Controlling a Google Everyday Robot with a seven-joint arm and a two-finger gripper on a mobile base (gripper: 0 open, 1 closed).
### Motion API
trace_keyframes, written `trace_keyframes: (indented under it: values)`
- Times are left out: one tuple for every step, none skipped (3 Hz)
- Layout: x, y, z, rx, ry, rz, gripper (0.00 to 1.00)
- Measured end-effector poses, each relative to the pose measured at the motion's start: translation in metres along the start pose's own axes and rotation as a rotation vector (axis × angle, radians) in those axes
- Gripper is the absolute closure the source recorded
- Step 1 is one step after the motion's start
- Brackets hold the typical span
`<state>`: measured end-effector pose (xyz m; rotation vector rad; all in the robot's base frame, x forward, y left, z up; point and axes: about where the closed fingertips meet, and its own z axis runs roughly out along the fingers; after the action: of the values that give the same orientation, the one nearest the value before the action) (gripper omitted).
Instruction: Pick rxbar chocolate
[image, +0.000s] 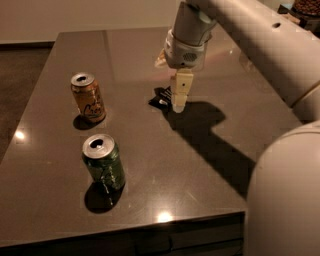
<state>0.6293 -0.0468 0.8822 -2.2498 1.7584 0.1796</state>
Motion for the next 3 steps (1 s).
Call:
trace_keyframes:
  values:
    - [0.001,-0.014,0.029,-0.048,0.033,-0.042,0.0]
    - [0.006,-0.02,0.04,-0.066,0.056,-0.055,0.0]
    - [0.015,-0.021,0.047,-0.083,0.081,-0.051,0.18]
